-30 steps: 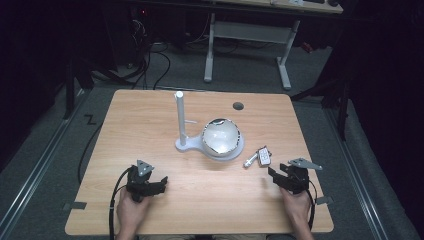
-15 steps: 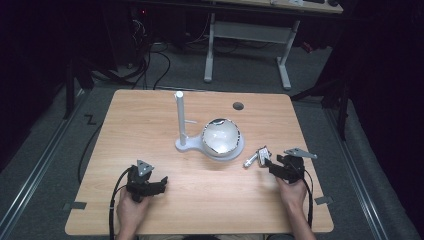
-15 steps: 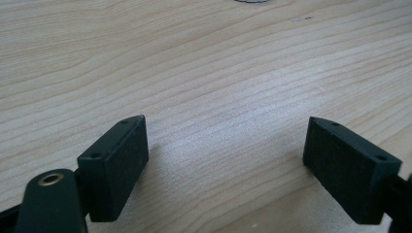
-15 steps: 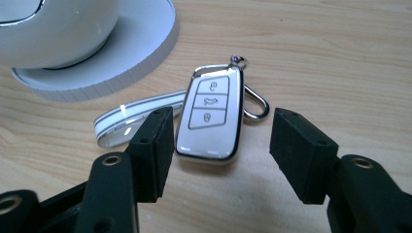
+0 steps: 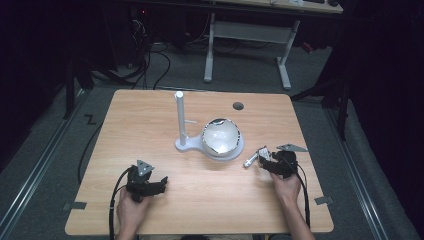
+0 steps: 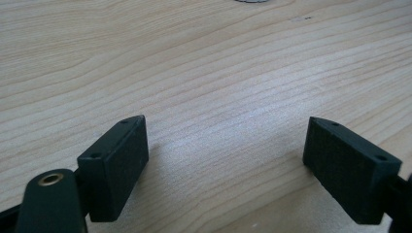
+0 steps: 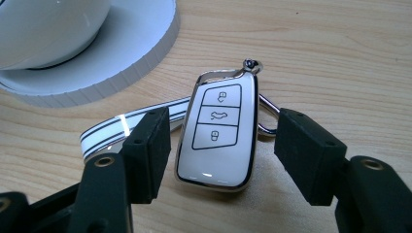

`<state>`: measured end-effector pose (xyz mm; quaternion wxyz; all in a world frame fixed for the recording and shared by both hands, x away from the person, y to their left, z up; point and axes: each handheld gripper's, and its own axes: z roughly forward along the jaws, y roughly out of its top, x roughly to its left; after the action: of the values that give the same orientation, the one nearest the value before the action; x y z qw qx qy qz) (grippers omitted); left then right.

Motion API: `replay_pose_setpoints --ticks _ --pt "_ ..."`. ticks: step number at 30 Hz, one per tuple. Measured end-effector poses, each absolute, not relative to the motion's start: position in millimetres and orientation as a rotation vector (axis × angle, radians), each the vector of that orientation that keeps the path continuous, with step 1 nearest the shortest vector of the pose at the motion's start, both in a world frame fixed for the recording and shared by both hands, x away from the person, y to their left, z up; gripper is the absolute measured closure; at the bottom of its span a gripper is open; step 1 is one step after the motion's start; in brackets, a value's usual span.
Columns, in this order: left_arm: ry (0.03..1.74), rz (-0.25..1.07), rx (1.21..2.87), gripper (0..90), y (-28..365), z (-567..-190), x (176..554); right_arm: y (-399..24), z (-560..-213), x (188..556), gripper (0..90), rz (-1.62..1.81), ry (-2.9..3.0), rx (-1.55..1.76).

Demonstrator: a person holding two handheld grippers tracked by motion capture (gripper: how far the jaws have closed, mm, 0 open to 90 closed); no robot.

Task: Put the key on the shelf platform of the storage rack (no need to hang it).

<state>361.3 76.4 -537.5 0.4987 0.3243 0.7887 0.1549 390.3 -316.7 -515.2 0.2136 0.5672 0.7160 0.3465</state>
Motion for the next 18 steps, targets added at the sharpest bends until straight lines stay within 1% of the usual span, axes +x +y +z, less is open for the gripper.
replay_pose_setpoints --ticks 12,18 --pt "1.901 0.378 0.797 16.8 77 -538 361 -307 -522 402 37.6 0.9 2.025 1.571" --pt "1.903 0.377 0.794 16.8 77 -538 361 -304 -524 404 41.2 0.851 2.031 1.557"
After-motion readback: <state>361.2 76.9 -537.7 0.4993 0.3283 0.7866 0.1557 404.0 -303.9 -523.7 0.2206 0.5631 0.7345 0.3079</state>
